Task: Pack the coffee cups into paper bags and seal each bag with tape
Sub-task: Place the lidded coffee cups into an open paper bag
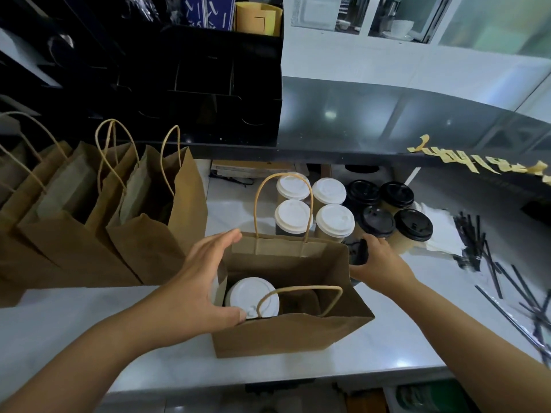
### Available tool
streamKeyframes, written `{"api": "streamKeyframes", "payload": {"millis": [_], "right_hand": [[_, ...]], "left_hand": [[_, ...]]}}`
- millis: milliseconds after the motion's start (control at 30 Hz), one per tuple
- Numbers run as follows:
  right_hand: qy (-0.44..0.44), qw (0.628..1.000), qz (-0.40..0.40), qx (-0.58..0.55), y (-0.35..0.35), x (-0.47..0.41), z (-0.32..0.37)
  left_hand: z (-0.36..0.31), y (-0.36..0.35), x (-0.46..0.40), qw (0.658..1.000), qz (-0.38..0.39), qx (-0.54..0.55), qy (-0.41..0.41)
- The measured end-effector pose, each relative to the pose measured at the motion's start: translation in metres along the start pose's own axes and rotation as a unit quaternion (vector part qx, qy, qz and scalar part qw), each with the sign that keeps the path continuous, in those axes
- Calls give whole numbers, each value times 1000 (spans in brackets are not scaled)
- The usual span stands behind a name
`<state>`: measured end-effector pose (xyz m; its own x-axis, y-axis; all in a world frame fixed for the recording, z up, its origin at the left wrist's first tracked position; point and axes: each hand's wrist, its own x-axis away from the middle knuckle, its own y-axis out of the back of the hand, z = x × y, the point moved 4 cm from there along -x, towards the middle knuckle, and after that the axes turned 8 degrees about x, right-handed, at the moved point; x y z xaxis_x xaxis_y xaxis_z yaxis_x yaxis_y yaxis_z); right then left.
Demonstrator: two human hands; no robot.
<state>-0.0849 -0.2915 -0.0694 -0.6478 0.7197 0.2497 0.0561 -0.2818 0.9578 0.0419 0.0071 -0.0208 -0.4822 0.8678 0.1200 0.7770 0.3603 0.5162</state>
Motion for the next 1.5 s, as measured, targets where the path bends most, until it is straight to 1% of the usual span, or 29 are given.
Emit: {"api": "streamKeyframes", "payload": {"millis": [67,133,267,333,433,500,533,600,733,833,933,1033,1133,1300,1400,1500], "right_hand": [[8,1000,9,-13,4,3,0],[15,999,0,-39,13,7,-1],[25,995,-27,-91,47,20,-2],[38,993,-51,-103,71,30,-1],[66,984,-111,-120,111,48,4],[85,977,-137,-141,135,62,12],[97,973,-139,-155,146,69,17],[119,968,-114,-187,162,84,28],[158,960,-14,-230,176,106,43],[170,957,42,-232,172,108,51],[177,967,70,-168,158,101,61],[211,972,86,-50,140,95,76],[256,957,121,67,117,91,91],[292,918,128,238,84,83,108],[294,899,116,302,68,76,106],[297,893,106,322,58,71,103]], "left_hand": [[-3,-3,-3,1000,4,-9,3],[-5,-5,-6,1000,7,-20,-3],[-7,-8,-11,998,-6,-49,-41],[-12,-9,-13,994,-4,-93,-57],[-26,-9,-15,987,5,-136,-82],[-30,-8,-16,985,-17,-144,-94],[-31,-7,-17,984,-31,-144,-100],[-33,-7,-21,984,-43,-139,-101],[-40,-10,-25,980,-33,-175,-90],[-42,-10,-25,981,-19,-187,-45],[-38,-11,-23,983,3,-183,0],[-34,-13,-22,985,17,-172,29],[-32,-14,-22,985,28,-166,45],[-31,-15,-23,985,33,-161,54],[-29,-15,-22,986,35,-156,54],[-28,-15,-23,986,38,-151,54]]}}
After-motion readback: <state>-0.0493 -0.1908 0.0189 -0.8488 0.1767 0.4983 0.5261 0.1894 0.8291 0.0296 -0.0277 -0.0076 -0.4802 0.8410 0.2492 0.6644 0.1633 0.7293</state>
